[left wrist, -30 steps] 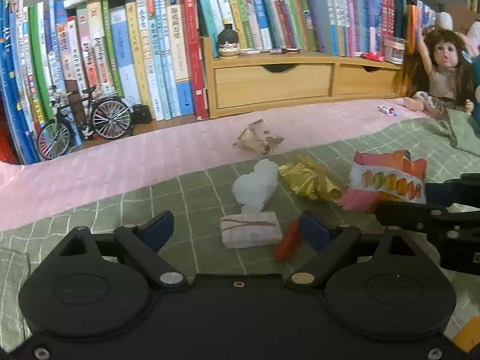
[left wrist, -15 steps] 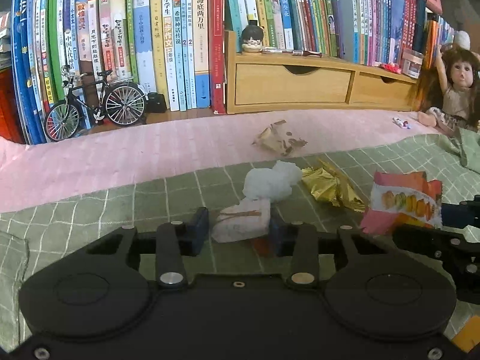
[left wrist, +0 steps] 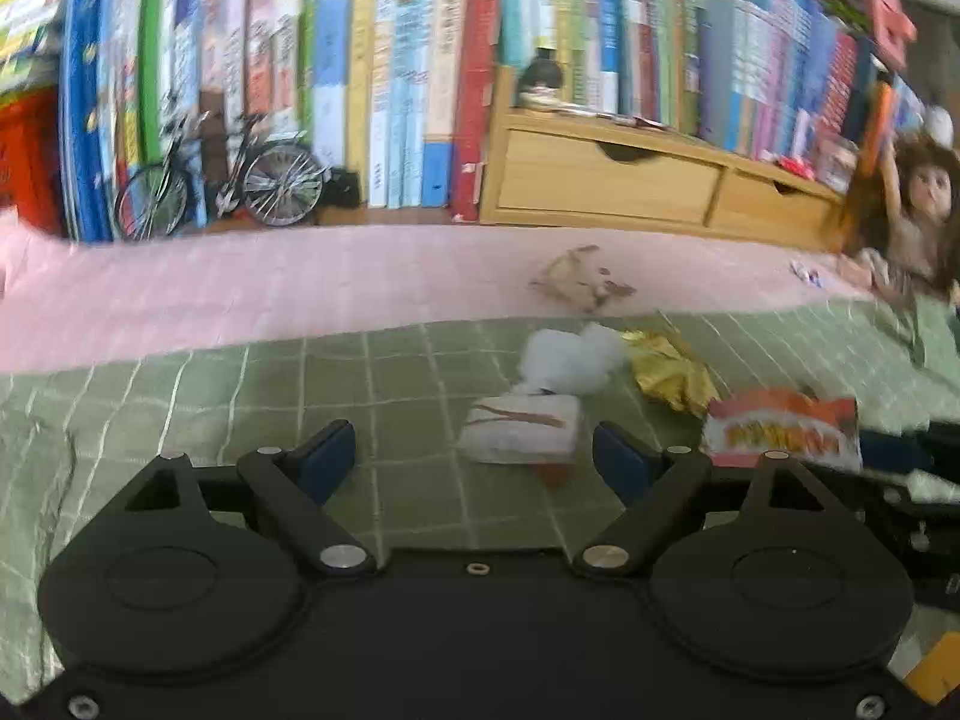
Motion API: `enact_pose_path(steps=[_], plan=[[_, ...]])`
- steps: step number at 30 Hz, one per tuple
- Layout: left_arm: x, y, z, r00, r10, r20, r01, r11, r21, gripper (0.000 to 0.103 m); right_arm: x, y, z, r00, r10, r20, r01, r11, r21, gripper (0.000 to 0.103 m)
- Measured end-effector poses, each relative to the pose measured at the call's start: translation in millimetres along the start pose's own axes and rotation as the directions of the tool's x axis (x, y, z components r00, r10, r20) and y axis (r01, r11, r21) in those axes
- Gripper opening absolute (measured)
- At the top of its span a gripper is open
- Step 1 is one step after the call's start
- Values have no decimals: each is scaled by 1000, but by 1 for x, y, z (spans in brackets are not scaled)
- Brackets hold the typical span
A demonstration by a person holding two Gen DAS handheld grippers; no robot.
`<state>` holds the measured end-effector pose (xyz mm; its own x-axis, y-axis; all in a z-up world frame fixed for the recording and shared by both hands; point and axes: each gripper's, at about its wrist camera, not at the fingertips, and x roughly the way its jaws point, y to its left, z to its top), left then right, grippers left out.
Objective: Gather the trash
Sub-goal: 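Grasp the orange snack packet with the right gripper while the left grasps the white paper packet, then lift both held packets and carry them down past the bed edge toward the bin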
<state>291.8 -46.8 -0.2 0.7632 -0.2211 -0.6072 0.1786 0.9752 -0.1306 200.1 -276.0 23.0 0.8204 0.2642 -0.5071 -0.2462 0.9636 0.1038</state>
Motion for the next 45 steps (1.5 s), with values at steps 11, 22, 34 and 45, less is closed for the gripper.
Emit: enact_pose_path(steps=[11, 22, 34, 45], plan=[[10, -1, 5, 994, -107, 8, 107, 994, 15, 64, 1, 2, -1, 1000, 6, -8, -6, 1000, -12, 53], [13, 13, 8, 992, -128, 17, 129, 989, -68, 37, 1, 7, -1, 1000, 10, -12, -10, 999, -44, 60], [-20, 10, -1, 995, -97, 18, 97, 995, 4, 37, -2, 13, 1, 999, 48, 3, -48, 997, -54, 32], [-78, 14, -21, 996, -89, 31, 86, 992, 89, 38, -16, 3, -4, 989, 143, 28, -146, 981, 124, 18]])
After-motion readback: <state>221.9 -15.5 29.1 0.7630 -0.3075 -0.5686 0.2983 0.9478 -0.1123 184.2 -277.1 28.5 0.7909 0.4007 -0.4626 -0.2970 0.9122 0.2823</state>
